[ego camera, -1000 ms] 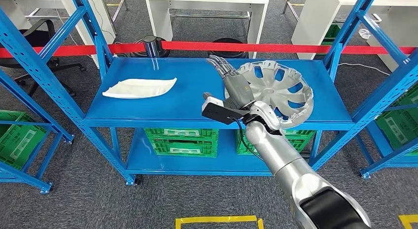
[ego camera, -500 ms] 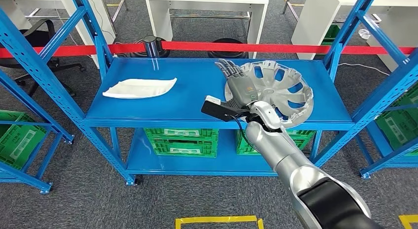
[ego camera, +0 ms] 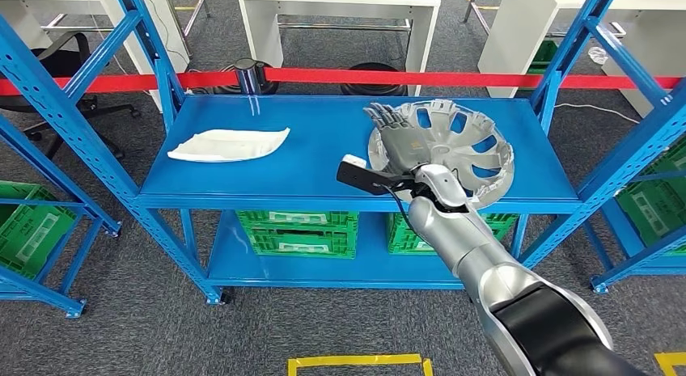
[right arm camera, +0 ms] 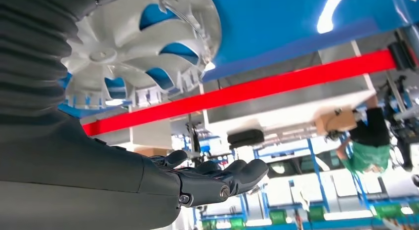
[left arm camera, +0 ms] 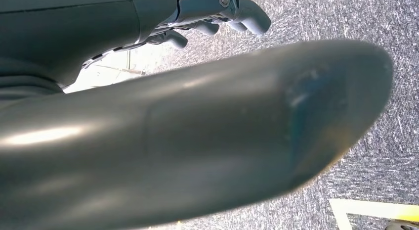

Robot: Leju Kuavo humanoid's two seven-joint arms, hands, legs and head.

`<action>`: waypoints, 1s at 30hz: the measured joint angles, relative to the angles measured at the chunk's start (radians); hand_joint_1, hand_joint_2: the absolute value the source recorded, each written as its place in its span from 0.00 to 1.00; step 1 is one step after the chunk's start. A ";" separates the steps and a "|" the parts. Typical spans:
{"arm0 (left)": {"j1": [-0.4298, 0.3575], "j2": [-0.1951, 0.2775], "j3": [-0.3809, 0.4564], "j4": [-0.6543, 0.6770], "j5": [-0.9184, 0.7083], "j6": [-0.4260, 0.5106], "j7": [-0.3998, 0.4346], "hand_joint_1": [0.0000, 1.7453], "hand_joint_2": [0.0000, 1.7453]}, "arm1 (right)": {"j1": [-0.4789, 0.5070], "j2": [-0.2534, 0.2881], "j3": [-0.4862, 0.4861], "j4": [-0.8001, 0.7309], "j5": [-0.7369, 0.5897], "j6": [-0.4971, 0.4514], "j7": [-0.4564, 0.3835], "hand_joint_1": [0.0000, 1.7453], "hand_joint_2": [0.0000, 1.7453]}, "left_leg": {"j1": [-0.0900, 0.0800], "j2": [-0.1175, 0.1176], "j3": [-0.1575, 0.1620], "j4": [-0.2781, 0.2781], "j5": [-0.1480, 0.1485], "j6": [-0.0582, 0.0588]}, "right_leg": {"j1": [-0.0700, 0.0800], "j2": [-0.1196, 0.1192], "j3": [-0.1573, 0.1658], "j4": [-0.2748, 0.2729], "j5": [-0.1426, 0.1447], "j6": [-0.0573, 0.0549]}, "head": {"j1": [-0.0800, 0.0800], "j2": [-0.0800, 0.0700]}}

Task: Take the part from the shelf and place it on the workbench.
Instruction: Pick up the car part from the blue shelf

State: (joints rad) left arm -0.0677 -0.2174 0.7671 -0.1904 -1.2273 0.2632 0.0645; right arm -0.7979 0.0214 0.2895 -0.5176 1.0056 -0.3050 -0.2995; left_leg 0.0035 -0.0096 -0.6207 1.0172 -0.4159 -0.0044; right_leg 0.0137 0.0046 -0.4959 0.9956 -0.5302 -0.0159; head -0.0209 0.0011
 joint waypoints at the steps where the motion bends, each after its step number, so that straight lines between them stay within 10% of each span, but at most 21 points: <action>1: 0.000 0.000 0.000 0.000 -0.001 0.000 0.000 0.00 0.00 | 0.000 -0.001 -0.002 0.004 0.000 0.009 0.003 0.00 1.00 | 0.000 0.000 0.000 0.000 0.000 0.000 | 0.000 0.000 0.000 0.000 0.000 0.000 | 0.000 0.000; 30: 0.000 0.000 0.000 0.001 -0.021 0.000 0.000 0.00 0.00 | -0.024 -0.069 -0.049 0.145 0.083 0.081 0.153 0.00 1.00 | 0.000 0.000 0.000 0.000 0.000 0.000 | 0.000 0.000 0.000 0.000 0.000 0.000 | 0.000 0.000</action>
State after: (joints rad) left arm -0.0675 -0.2174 0.7671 -0.1897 -1.2482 0.2627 0.0645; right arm -0.8215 -0.0479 0.2402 -0.3721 1.0890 -0.2238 -0.1465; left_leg 0.0034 -0.0096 -0.6207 1.0172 -0.4160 -0.0043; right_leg 0.0136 0.0045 -0.4958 0.9955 -0.5301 -0.0158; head -0.0207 0.0011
